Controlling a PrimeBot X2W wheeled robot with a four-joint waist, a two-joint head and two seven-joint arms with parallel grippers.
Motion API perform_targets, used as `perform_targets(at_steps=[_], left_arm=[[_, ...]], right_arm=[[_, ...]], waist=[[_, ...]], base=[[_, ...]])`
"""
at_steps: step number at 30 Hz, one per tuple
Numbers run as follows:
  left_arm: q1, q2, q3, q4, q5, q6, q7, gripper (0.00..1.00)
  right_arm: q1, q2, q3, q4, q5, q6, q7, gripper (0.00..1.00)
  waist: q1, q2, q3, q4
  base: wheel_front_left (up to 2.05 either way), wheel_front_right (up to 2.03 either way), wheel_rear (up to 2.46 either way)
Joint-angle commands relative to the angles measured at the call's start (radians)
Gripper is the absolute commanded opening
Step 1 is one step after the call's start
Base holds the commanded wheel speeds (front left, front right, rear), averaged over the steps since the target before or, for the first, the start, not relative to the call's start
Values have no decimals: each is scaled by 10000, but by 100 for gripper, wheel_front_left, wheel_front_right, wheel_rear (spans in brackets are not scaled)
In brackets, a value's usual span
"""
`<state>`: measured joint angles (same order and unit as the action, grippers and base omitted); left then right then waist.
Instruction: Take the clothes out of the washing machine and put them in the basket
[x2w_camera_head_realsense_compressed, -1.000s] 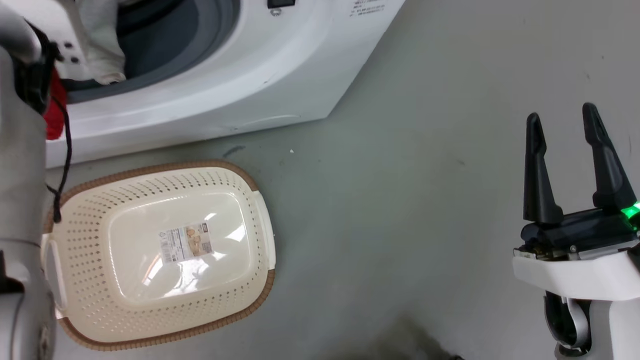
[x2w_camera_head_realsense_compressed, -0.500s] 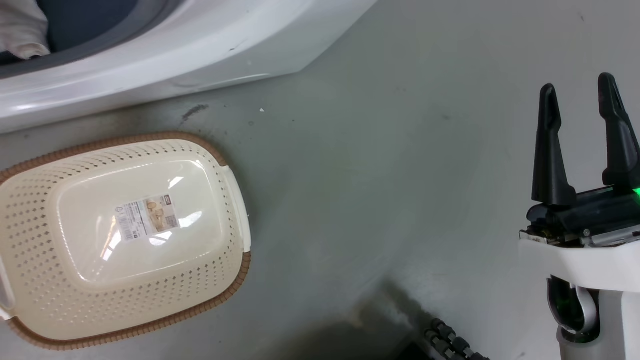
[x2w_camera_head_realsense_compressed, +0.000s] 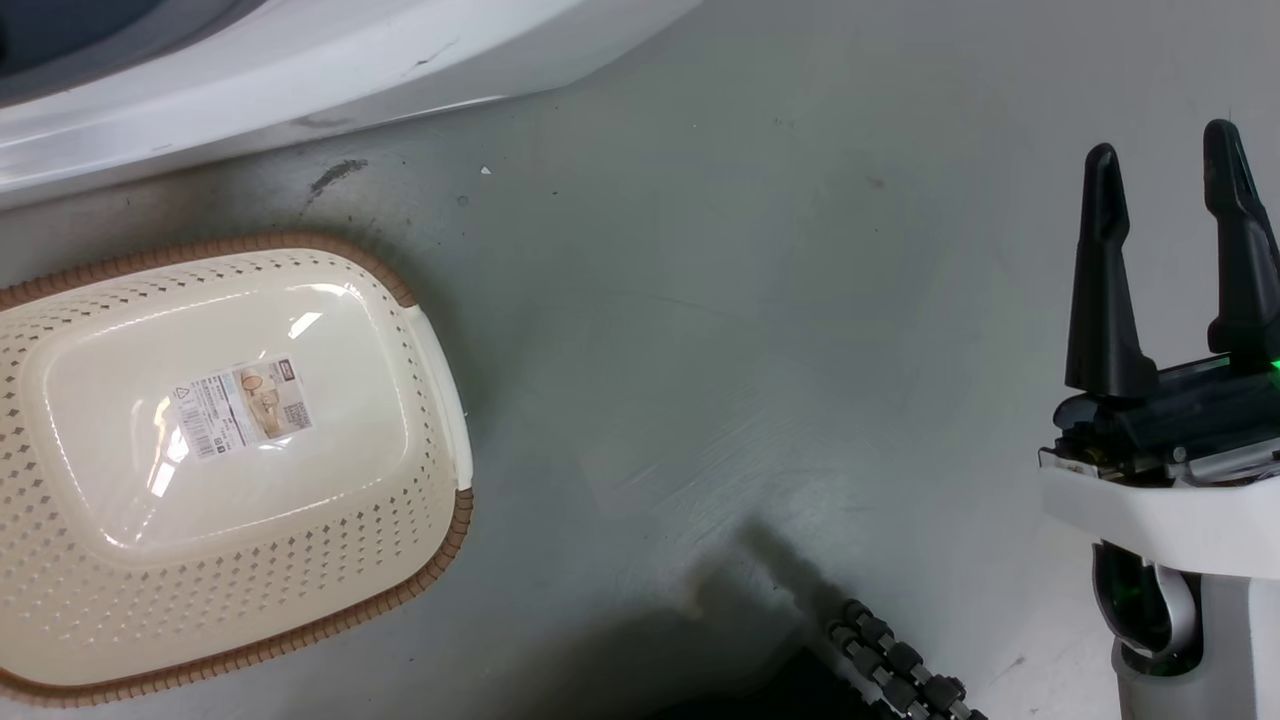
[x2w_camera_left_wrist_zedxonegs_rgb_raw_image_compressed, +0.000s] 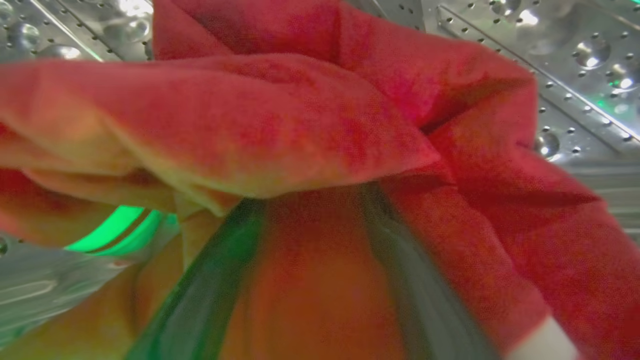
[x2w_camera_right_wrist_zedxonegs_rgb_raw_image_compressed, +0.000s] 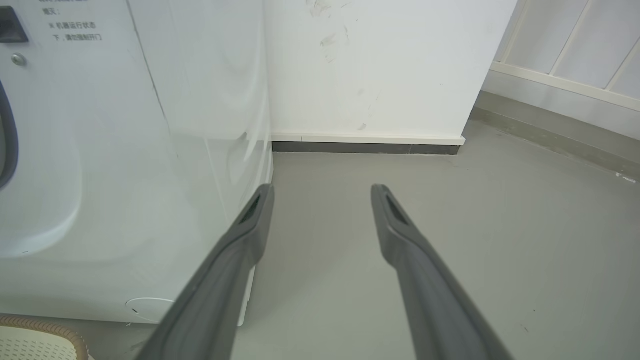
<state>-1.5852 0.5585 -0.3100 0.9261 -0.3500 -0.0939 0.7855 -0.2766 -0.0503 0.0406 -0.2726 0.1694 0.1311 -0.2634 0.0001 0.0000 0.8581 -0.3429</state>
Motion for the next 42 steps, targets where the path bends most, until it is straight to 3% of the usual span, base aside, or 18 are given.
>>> perform_targets(at_steps=[1,2,9,19,33,42], left_arm=[[401,-105,-177,185,-2,-43,194,49],[466,-108,-228,155,13,-45,219,0],[746,15,-297,-360,86,-26,-818,0],[1933,-26,-376,-366,-156,-224,-3939,0],[4674,-931,-813,29,-1098,-354,-7677,0],[6616,-1350,-1020,-335,-1290,-273,-9226,0]], right_arm=[[-158,1,-3,-41,70,-7,-21,100],[-160,1,-10,-19,68,-7,-21,100],[-124,0,-50,72,-64,-7,-21,100],[272,0,-54,281,-354,-7,-21,100],[1296,-2,8,817,-995,-7,-21,100],[2117,-2,-60,1198,-1332,-7,-21,100]], waist=[[-1,0,12,-3],[-1,0,1,3],[-1,0,-406,121],[-1,0,-1660,477],[-1,0,-3941,1283],[-1,0,-5376,1664]], base=[[0,0,0],[0,0,0],[0,0,0],[0,0,0],[0,0,0],[0,0,0]])
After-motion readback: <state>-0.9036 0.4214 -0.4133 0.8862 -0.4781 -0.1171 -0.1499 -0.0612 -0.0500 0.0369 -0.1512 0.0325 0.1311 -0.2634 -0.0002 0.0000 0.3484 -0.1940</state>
